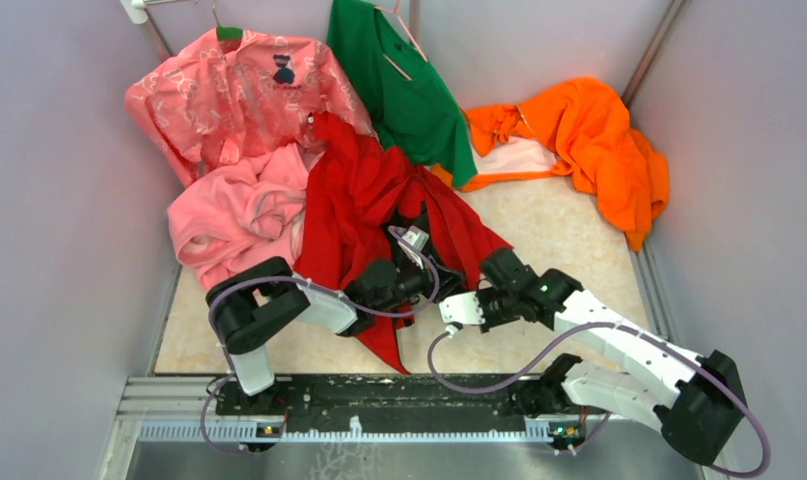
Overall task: Zip up the jacket
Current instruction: Adjust the zipper on the jacket.
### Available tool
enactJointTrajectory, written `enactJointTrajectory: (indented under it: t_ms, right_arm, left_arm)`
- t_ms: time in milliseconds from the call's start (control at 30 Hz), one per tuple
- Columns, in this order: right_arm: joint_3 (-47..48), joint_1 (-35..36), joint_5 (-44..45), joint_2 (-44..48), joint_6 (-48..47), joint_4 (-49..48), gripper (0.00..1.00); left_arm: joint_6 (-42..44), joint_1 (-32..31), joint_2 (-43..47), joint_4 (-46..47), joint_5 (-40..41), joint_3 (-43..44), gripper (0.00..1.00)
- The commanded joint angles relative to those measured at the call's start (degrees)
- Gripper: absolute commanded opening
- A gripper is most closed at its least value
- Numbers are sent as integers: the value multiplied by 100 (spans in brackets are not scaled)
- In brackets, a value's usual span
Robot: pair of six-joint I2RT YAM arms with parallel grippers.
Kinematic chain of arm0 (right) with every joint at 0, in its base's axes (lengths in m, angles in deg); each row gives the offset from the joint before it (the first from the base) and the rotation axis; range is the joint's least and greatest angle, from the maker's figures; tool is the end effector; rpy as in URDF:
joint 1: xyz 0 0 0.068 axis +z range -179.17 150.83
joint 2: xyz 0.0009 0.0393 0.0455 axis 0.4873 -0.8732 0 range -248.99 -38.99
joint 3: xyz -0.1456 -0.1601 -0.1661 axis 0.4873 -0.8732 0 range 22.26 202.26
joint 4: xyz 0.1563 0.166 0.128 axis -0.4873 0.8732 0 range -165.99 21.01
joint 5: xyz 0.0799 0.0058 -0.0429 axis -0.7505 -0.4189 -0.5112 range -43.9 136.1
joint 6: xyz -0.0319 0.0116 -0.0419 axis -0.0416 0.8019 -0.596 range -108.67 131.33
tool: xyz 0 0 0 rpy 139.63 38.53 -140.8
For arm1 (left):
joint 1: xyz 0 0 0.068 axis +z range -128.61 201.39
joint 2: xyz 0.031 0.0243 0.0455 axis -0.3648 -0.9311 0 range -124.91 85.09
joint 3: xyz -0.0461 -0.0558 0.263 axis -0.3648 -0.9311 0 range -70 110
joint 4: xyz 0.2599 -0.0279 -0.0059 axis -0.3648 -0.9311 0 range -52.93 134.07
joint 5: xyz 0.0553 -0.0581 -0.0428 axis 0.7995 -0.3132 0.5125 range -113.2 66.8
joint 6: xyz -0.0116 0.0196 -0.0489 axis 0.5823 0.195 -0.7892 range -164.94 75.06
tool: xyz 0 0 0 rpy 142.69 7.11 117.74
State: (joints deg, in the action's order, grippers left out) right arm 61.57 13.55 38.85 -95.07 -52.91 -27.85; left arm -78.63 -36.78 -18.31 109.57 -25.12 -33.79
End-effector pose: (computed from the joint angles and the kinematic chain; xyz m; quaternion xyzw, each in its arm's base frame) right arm 0.1225 0.1192 0.2203 -0.7911 0.5687 0.0201 0.2245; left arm 0.1789 -0.2904 0.1644 0.1635 0.6986 -0.5088 0.4758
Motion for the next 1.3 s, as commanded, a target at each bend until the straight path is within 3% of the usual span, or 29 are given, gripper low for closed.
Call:
enactJointTrajectory:
  t_ms: [0, 267, 400, 600, 733, 1267]
  right_arm:
    - [217, 76, 258, 340, 265, 274, 0]
    - [341, 86, 356, 303, 77, 252, 0]
    - [358, 84, 236, 372, 114, 182, 0]
    - [360, 79, 44, 406, 116, 117, 0]
    - [366, 79, 57, 426, 106, 123, 0]
    - [470, -42, -153, 352, 97, 111, 0]
  left_arm:
    - [-94, 122, 84, 659, -125, -135, 2]
    - [-425, 128, 884, -54, -147, -522, 40]
    - [-567, 122, 1354, -572, -307, -632, 53]
    - [-1193, 122, 1254, -824, -632, -651, 75]
    - [-1485, 122, 1060, -940, -693, -516, 97]
    - [-2111, 105, 199, -1349, -1051, 269, 98]
